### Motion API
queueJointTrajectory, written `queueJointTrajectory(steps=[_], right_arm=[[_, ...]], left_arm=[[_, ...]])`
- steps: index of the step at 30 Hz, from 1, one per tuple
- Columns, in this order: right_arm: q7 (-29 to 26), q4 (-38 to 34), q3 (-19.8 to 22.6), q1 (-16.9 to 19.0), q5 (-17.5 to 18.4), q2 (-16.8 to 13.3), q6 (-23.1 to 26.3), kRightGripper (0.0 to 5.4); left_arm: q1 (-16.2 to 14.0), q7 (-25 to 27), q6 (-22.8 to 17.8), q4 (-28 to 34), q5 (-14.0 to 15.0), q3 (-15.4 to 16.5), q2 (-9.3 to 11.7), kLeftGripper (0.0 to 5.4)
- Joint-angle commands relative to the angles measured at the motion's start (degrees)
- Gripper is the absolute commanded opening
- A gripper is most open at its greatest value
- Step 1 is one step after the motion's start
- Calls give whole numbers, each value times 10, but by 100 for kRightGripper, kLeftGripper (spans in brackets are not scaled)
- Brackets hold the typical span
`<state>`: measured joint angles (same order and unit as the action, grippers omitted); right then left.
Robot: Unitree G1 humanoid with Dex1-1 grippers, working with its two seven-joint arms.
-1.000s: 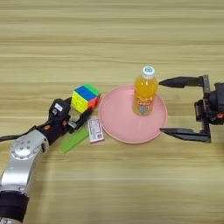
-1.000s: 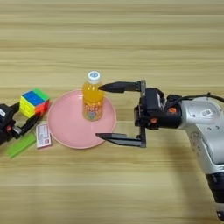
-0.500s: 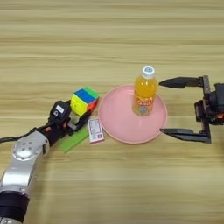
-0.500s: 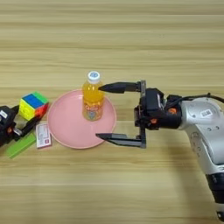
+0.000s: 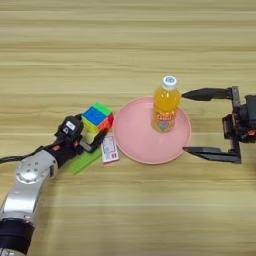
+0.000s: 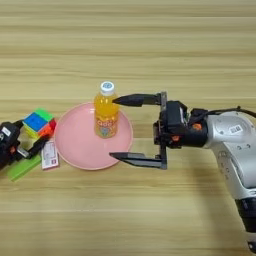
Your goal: Move the objects on the table
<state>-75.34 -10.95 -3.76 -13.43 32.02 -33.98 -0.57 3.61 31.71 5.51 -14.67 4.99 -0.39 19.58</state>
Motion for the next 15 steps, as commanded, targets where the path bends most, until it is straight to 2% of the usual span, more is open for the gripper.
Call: queueJointTrajectory(steps=[1, 8, 12, 15], right_arm=[[0, -1, 3, -1, -5, -1, -5, 540], [-1, 2, 3, -3, -5, 0, -5, 540], [0, 3, 4, -5, -5, 1, -6, 540], [1, 5, 5, -7, -5, 2, -6, 540]], left_arm=[[6, -4, 2, -5, -7, -2, 6, 477], [11, -20, 12, -3, -12, 4, 5, 536], [17, -33, 56, 4, -15, 10, 6, 538], [14, -17, 85, 22, 0, 9, 4, 538]])
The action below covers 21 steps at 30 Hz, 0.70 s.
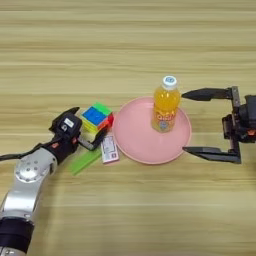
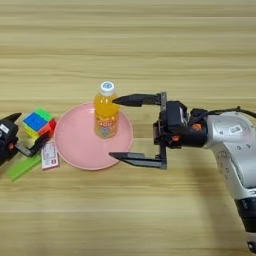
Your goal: Move the objects on the table
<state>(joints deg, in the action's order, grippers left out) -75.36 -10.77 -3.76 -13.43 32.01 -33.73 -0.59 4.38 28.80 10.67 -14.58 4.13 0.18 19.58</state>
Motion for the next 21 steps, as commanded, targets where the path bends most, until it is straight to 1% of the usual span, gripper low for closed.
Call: queueJointTrajectory(steps=[1, 3, 6, 11, 15, 18, 21], right_arm=[[2, 4, 5, -8, -5, 1, -6, 540], [6, 6, 6, -10, -6, 3, -6, 540], [16, 10, 9, -17, -6, 10, -8, 540], [45, 25, 10, -27, -15, 27, -13, 540], [94, 44, 19, -45, -25, 54, -18, 540], [148, 54, 36, -63, -27, 80, -22, 540], [200, 65, 46, -72, -51, 99, -32, 540]], left_arm=[[4, 17, 44, 27, 12, 2, 4, 538], [2, 20, 57, 35, 15, 1, 3, 538], [3, 17, 81, 35, 9, 2, 3, 538], [1, 21, 110, 38, 18, 0, -4, 538], [0, 21, 122, 40, 22, 0, -7, 538], [0, 19, 125, 39, 22, 0, -7, 538], [0, 17, 127, 38, 22, 1, -7, 538]])
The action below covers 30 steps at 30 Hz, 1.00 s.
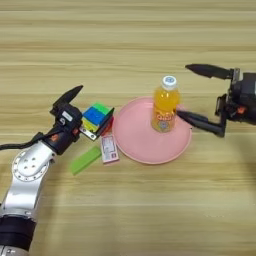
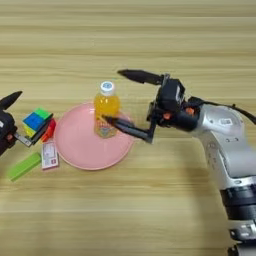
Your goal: Move the objects on the table
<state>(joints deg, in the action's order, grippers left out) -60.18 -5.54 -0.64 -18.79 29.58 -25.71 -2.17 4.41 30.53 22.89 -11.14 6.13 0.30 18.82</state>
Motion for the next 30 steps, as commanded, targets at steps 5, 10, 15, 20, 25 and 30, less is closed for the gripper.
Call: queueJointTrajectory(steps=[5, 10, 15, 20, 25, 30], right_arm=[[97, 5, -10, -4, -62, 42, -9, 540], [112, 16, -42, 6, -93, 57, -6, 540], [142, 35, -65, 0, -125, 74, 8, 540], [189, 79, -81, -19, -171, 97, 8, 540], [222, 111, -81, -35, -203, 109, -1, 540], [229, 121, -86, -34, -216, 112, 3, 540]], left_arm=[[1, -1, 6, 1, 1, -1, 0, 538], [4, -1, 7, -4, 0, -3, -2, 538], [3, 1, 6, 3, 9, 0, -4, 538], [2, 2, 10, 14, 19, 1, -6, 538], [2, 1, 12, 15, 20, 1, -6, 538], [0, 1, 11, 19, 21, -1, -7, 538]])
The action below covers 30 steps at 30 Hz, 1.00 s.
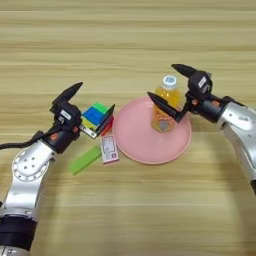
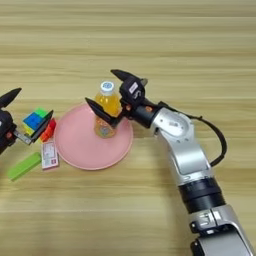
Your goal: Move the objects on the table
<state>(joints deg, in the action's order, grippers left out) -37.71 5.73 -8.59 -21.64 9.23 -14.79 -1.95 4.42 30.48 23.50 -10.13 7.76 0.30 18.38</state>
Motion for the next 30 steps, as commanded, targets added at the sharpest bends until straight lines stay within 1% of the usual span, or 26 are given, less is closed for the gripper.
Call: queueJointTrajectory(steps=[1, 5, 6, 8, 11, 21, 27, 30], right_arm=[[3, 10, -9, -4, -12, 3, 5, 540], [-2, 19, -20, 4, -17, 4, 21, 540], [-3, 22, -21, 5, -17, 4, 26, 523], [-7, 26, -22, 6, -13, 2, 35, 514], [-11, 29, -21, 6, -9, 0, 45, 471], [-11, 58, -17, -2, -12, -1, 43, 370], [-12, 70, -15, -7, -13, -2, 40, 362], [-17, 57, -10, -8, -5, -2, 41, 362]], left_arm=[[0, 1, 5, 9, 4, -1, -3, 538], [0, 1, 6, 10, 4, -1, -3, 538], [0, 1, 6, 10, 4, -1, -4, 540], [-1, 1, 6, 11, 4, -1, -4, 540], [-1, 1, 5, 12, 4, 0, -3, 540], [-1, 1, 6, 12, 4, 1, -3, 540], [0, 1, 5, 13, 5, 1, -3, 540], [1, 0, 5, 13, 4, 1, -4, 540]])
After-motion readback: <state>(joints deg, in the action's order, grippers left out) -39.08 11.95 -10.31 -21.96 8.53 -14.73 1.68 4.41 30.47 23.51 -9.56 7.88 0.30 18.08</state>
